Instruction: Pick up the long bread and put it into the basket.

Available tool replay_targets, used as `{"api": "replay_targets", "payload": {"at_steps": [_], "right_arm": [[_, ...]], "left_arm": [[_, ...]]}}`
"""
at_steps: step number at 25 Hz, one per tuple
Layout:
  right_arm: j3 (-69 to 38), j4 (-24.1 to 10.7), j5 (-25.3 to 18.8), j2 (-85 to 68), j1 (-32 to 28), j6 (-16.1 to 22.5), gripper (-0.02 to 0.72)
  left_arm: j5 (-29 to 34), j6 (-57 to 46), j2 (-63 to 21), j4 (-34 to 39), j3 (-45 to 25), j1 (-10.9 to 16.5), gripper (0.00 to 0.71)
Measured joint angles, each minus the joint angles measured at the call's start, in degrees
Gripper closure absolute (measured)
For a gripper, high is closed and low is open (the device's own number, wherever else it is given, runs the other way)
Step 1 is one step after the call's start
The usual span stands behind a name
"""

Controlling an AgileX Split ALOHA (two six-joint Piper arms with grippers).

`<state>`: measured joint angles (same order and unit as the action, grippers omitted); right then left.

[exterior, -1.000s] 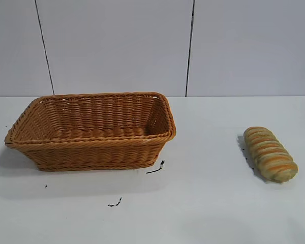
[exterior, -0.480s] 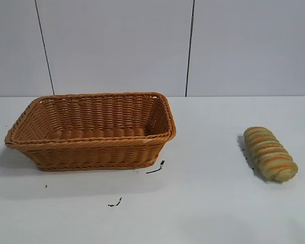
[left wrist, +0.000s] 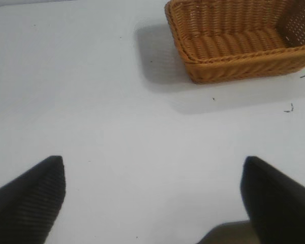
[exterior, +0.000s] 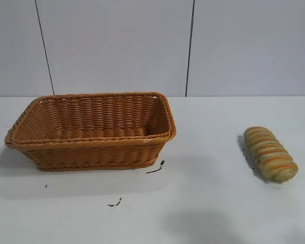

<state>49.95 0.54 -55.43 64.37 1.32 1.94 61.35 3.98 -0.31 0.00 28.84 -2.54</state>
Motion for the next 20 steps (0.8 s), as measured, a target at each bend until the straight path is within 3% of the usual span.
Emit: {"api": "replay_targets", "payload": {"at_steps": [12,20], "right_arm": [[20.7,0.6,5.7,33.4,3.2,-1.5,0.010],[24.4,-1.0,9.0,46.1,3.1,0.9,0.010]], "left_arm": [[0.0,0.0,0.0,0.0,0.0,0.0,0.014],[0.0,0.0,0.0,0.0,0.0,0.0,0.014]]}}
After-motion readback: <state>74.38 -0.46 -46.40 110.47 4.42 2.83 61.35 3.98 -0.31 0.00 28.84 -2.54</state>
